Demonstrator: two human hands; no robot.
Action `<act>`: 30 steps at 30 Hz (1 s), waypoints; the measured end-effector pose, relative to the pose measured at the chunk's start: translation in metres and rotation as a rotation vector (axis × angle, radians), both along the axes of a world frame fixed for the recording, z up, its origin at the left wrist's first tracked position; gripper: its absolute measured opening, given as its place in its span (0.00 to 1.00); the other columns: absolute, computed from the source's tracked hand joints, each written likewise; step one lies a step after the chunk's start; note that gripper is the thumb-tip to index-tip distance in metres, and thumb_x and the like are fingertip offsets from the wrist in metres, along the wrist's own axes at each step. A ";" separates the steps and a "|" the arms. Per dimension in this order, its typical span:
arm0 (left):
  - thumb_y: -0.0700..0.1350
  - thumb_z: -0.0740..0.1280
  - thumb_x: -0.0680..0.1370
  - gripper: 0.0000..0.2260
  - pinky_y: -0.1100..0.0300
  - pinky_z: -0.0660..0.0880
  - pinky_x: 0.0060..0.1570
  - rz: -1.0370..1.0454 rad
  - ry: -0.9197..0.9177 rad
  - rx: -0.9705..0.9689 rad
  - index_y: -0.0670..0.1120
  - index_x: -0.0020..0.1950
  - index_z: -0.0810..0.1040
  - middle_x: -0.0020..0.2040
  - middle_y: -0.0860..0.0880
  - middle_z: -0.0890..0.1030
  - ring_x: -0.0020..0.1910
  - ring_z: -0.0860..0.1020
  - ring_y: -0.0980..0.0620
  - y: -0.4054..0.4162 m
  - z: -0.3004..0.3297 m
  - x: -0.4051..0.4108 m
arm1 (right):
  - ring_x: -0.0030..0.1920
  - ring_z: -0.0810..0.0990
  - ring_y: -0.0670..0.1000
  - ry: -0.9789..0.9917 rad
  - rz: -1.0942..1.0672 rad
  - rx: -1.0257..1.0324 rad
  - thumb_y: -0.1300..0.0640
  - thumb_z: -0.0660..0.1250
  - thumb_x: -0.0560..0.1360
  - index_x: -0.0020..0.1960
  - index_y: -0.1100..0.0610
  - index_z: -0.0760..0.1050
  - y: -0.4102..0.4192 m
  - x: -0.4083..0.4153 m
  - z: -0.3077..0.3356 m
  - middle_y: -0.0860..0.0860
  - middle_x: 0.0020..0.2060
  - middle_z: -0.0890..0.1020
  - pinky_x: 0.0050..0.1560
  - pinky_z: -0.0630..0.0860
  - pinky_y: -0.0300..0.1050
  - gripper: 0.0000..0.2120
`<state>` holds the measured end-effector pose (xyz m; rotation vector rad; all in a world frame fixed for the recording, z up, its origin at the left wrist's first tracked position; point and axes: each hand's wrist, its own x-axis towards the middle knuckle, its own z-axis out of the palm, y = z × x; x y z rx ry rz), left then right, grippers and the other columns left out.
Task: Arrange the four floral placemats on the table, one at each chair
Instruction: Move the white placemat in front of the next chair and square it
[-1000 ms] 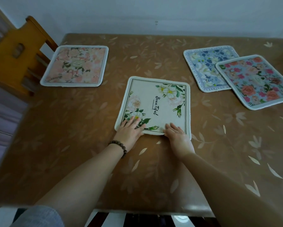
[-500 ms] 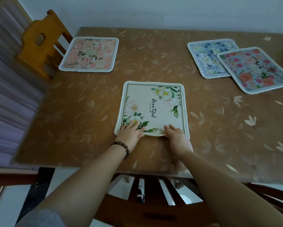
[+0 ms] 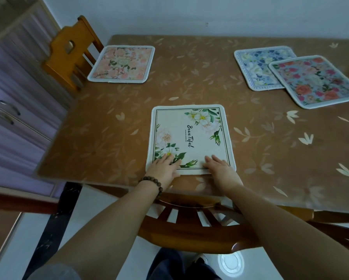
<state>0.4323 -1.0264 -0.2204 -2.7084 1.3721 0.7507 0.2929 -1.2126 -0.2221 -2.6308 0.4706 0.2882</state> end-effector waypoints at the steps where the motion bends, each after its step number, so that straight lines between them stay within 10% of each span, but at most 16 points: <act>1: 0.56 0.54 0.81 0.26 0.47 0.49 0.73 0.005 0.012 0.001 0.53 0.77 0.51 0.78 0.47 0.48 0.76 0.45 0.47 0.003 0.001 0.001 | 0.76 0.50 0.51 0.015 0.036 -0.018 0.65 0.56 0.79 0.75 0.53 0.57 0.001 -0.002 -0.002 0.49 0.76 0.56 0.74 0.48 0.49 0.26; 30: 0.60 0.55 0.79 0.31 0.47 0.45 0.72 -0.240 0.006 -0.064 0.56 0.76 0.43 0.78 0.48 0.42 0.76 0.41 0.48 -0.027 -0.005 0.196 | 0.72 0.32 0.66 0.227 -0.962 0.000 0.31 0.47 0.74 0.74 0.37 0.38 0.111 0.062 -0.019 0.65 0.73 0.33 0.71 0.35 0.59 0.33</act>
